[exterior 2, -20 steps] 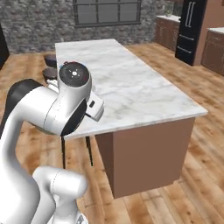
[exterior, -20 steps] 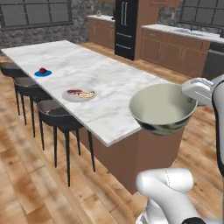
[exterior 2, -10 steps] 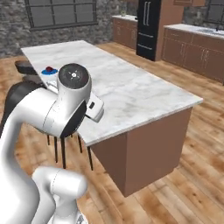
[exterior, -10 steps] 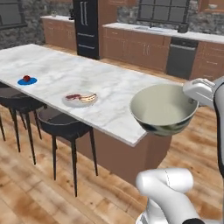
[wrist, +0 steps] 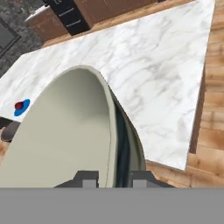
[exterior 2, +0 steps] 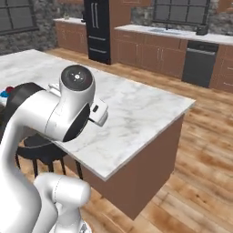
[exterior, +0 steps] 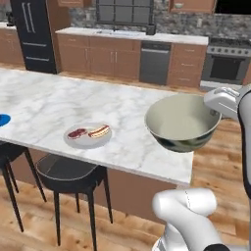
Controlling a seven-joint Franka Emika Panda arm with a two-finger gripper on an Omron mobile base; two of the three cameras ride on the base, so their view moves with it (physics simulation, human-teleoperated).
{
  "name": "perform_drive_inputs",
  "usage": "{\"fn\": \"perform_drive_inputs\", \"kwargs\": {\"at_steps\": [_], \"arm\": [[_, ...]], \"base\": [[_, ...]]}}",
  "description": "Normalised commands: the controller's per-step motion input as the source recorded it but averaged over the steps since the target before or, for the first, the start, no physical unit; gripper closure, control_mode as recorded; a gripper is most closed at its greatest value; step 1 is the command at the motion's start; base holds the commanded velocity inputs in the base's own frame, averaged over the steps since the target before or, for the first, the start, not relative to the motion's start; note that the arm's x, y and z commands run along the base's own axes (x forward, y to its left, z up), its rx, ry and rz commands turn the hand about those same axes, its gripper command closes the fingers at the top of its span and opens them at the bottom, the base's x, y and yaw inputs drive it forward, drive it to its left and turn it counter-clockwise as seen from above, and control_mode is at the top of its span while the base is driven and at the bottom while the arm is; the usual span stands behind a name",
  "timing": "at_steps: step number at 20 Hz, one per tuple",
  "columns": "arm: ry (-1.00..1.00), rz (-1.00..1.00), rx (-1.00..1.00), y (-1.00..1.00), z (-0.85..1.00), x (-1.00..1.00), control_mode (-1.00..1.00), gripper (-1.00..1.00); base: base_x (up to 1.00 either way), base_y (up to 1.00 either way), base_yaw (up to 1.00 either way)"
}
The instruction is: Take the smaller bowl and place it next to the appetizer plate on the dining counter , and place the larger bowl next to the plate with cooked food.
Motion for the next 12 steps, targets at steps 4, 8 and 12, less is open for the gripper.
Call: {"fn": "perform_drive_inputs", "kwargs": {"at_steps": [4,8,12], "arm": [[0.00,0.00,0.00,0.00,0.00,0.00,1.00,1.00],[0.00,0.00,0.00,0.00,0.00,0.00,1.00,1.00],[0.00,0.00,0.00,0.00,0.00,0.00,1.00,1.00]], "base": [[0.26,1.00,-0.51],[0.01,1.00,-0.40],[0.00,1.00,-0.37]]}}
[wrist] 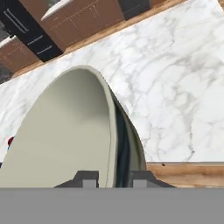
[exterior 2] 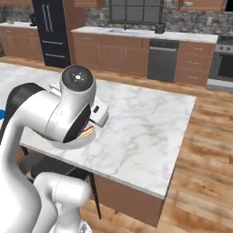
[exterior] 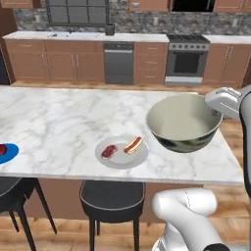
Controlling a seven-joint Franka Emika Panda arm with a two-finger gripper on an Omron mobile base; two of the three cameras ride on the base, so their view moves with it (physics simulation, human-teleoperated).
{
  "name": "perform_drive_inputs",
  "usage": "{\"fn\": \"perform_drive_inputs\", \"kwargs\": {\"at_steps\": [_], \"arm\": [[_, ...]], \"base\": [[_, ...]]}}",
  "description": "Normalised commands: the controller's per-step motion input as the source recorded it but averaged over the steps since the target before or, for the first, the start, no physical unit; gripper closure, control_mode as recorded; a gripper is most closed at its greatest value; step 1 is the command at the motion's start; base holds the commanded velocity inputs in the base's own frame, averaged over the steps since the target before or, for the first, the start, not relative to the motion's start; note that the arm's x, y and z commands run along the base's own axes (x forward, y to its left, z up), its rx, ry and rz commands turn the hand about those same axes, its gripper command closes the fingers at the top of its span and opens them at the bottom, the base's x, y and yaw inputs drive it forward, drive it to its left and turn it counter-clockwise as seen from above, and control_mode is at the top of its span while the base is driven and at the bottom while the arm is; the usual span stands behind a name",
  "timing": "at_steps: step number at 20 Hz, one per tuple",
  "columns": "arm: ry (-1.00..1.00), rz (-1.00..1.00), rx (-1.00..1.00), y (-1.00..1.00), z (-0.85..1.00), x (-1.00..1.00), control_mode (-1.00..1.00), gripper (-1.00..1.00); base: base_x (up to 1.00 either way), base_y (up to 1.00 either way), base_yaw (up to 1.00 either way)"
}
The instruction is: Take the smaller bowl and place it next to the appetizer plate on the dining counter , and place the larger bowl next to the plate with cooked food.
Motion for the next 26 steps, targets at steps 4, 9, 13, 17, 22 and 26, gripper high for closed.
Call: {"fn": "perform_drive_inputs", "kwargs": {"at_steps": [4,9,13,17,22,26], "arm": [[0.00,0.00,0.00,0.00,0.00,0.00,1.00,1.00],[0.00,0.00,0.00,0.00,0.00,0.00,1.00,1.00],[0.00,0.00,0.00,0.00,0.00,0.00,1.00,1.00],[-0.02,-0.05,0.00,0.00,-0.05,0.03,-1.00,1.00],[-0.18,-0.11,0.00,-0.25,-0.25,0.09,-1.00,1.00],[-0.09,-0.07,0.01,-0.65,-0.34,0.04,-1.00,1.00]], "base": [[0.00,1.00,-0.33],[0.00,0.89,-0.34],[0.05,0.39,-0.36],[0.06,0.04,-0.20],[0.00,0.00,0.00],[0.00,0.00,0.00]]}}
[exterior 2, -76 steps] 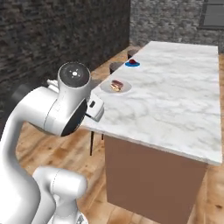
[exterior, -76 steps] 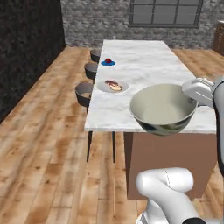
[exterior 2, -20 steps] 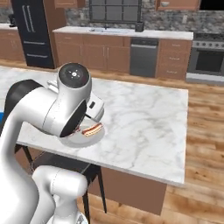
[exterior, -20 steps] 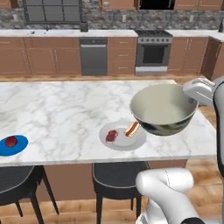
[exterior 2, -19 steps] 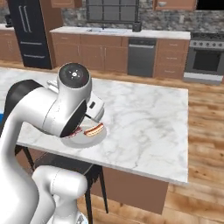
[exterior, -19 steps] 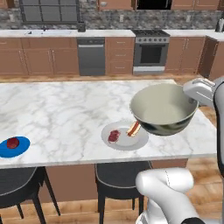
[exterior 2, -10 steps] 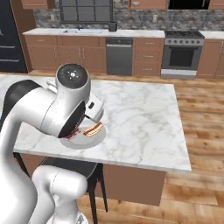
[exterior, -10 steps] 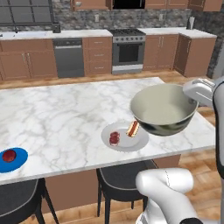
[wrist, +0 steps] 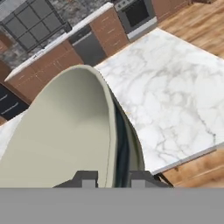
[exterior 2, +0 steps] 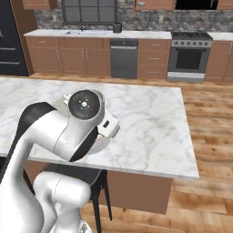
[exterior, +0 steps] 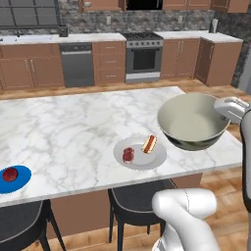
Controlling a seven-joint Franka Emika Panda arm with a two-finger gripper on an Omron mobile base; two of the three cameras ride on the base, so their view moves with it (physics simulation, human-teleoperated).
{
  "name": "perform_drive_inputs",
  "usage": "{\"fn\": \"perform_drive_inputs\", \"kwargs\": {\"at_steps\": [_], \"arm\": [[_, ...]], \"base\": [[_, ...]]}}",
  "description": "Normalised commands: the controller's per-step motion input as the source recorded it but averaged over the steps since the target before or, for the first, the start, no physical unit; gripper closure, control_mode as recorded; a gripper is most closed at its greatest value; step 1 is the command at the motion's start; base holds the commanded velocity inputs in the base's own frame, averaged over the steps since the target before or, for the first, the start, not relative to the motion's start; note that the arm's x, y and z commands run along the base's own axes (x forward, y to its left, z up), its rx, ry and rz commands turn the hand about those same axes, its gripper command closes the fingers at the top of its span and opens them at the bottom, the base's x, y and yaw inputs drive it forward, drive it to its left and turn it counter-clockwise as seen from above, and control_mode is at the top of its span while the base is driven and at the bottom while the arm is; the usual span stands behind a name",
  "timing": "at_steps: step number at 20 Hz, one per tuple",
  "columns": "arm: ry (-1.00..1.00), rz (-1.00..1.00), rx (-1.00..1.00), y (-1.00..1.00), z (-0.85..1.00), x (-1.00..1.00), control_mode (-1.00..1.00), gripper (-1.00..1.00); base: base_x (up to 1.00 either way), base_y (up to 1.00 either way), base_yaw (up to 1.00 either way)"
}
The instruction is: Take the smaller bowl and place it next to the appetizer plate on the dining counter , and place the larger bowl next to the plate with cooked food.
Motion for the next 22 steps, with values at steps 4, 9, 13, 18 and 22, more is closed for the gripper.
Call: {"fn": "perform_drive_inputs", "kwargs": {"at_steps": [4,9,13,18,22], "arm": [[0.08,-0.06,0.15,-0.85,-0.20,0.30,-1.00,1.00],[0.19,-0.11,0.21,-0.69,0.00,0.35,-1.00,1.00],[0.05,-0.05,0.02,-0.14,-0.21,0.46,-1.00,1.00],[0.00,-0.03,0.00,0.00,-0.41,0.63,-1.00,1.00],[0.00,-0.01,0.00,-0.06,-0.48,0.61,-1.00,1.00]], "base": [[0.00,0.00,0.00],[0.00,0.00,0.00],[0.00,0.00,0.00],[0.00,0.00,0.00],[0.00,0.00,0.00]]}}
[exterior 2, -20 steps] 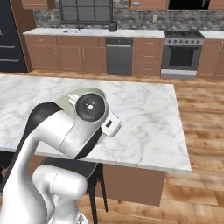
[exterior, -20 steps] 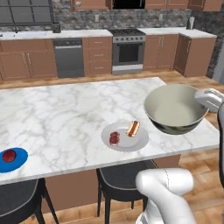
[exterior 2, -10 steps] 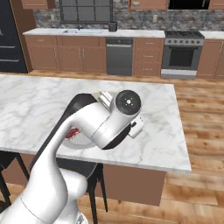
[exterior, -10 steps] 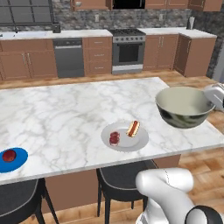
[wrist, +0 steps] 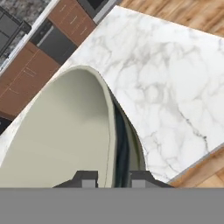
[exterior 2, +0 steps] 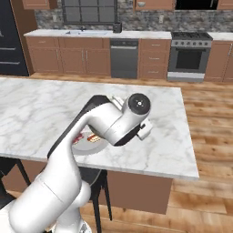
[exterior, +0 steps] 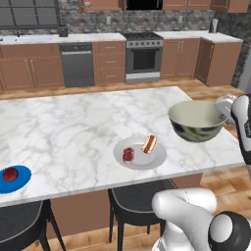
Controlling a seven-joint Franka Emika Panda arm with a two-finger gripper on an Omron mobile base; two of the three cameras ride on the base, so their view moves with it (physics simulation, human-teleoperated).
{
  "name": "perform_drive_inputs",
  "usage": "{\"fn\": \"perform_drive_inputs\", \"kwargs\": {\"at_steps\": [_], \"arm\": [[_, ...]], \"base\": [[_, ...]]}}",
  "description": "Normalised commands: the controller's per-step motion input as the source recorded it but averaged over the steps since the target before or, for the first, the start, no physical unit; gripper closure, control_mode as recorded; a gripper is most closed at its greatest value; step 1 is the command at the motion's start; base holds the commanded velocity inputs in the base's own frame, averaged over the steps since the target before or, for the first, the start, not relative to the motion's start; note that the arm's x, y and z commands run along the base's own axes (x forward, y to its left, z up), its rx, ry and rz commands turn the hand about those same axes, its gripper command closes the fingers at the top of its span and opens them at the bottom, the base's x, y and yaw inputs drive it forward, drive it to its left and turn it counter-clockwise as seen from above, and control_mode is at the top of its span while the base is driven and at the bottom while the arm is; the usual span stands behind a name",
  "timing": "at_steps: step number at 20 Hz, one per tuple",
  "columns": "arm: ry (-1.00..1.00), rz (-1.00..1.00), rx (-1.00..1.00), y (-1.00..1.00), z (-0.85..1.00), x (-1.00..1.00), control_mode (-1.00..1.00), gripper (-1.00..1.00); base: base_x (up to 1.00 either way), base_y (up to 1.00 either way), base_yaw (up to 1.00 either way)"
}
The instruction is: Take the smaller bowl and place it next to the appetizer plate on the dining counter , and place the larger bowl next to the plate with cooked food.
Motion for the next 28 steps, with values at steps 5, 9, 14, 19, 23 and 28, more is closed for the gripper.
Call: {"fn": "perform_drive_inputs", "kwargs": {"at_steps": [5,9,14,19,23,28], "arm": [[0.00,0.00,0.00,-0.20,-0.47,0.35,-1.00,1.00],[0.00,0.00,0.00,-0.24,-0.39,0.19,-1.00,1.00],[0.00,0.00,0.00,-0.12,-0.34,0.21,-1.00,1.00],[0.00,0.00,0.00,-0.11,-0.40,0.27,-1.00,1.00],[0.00,0.00,0.00,-0.16,-0.42,0.34,-1.00,1.00],[0.00,0.00,0.00,-0.16,-0.45,0.52,-1.00,1.00]], "base": [[0.00,0.00,0.00],[0.00,0.00,0.00],[0.00,0.00,0.00],[0.00,0.00,0.00],[0.00,0.00,0.00],[0.00,0.00,0.00]]}}
